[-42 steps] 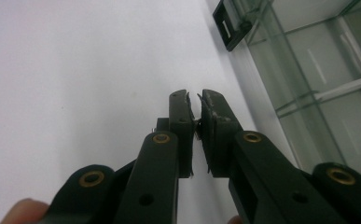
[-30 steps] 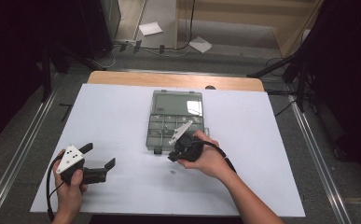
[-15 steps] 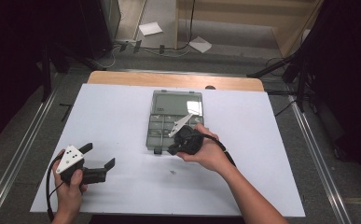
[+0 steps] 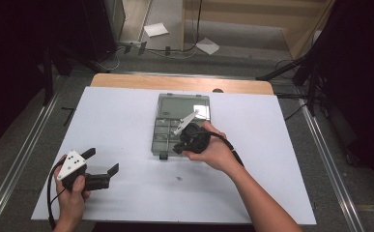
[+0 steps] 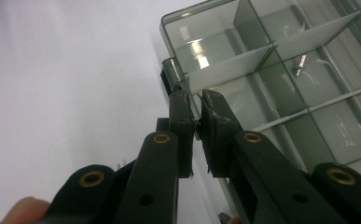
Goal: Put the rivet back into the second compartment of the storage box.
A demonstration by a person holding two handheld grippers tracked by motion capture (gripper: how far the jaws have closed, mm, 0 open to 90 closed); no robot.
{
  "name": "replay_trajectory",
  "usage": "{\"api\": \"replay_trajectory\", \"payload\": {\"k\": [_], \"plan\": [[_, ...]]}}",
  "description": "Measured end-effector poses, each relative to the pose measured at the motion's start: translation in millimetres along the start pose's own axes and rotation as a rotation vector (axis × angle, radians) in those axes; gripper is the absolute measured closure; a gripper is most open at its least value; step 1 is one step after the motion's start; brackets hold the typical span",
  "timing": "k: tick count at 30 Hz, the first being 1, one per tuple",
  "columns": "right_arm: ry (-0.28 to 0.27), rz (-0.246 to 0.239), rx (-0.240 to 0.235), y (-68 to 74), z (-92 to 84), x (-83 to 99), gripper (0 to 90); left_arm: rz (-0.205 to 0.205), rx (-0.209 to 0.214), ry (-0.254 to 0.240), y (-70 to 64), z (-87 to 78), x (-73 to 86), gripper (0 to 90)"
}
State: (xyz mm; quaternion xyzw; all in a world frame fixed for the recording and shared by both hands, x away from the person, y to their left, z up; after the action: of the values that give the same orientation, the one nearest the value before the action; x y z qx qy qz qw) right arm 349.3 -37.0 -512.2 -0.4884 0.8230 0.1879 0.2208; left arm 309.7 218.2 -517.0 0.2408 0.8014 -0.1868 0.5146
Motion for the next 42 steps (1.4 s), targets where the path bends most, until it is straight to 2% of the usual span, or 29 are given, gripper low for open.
{"api": "replay_trajectory", "payload": {"k": [20,42], "plan": [[-0.014,0.036,0.027,-24.6,-2.3,-15.7,84.4,0.000,0.000,0.002,0.1,-0.2,0.3,0.0],[-0.010,0.076,0.056,-50.9,6.1,-28.6,84.4,0.002,0.000,0.000,0.2,-0.4,0.1,0.0]]}}
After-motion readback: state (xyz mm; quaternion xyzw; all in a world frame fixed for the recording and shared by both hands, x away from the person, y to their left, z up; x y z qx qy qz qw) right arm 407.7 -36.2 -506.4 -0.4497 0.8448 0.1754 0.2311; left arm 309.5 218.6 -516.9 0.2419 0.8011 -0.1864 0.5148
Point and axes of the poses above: each handheld gripper's, and its own axes: z roughly forward along the jaws, x roughly out of its underside, y roughly to its left, the point moved 9 cm from there along z, roughly forward along the jaws, and after that the axes turned 1 degree about -y, right-handed, at the moved point
